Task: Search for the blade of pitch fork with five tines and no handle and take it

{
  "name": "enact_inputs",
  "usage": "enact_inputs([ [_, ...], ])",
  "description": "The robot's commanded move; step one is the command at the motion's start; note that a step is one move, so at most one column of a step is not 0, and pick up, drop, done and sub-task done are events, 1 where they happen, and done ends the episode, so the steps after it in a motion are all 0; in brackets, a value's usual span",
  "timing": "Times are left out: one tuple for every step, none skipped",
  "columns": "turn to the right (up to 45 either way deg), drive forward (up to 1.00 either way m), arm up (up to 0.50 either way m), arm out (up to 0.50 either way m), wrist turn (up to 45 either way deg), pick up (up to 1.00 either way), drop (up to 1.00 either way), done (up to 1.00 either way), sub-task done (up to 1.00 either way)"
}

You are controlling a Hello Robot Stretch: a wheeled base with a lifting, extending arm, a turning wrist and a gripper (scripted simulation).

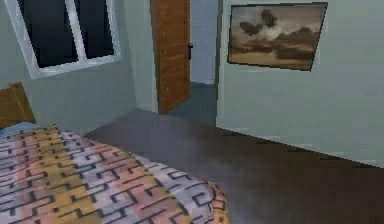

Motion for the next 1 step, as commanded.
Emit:
enact_inputs([
  [42.0, 0.0, 0.0, 0.0, 0.0, 0.0, 0.0, 0.0, 0.0],
])
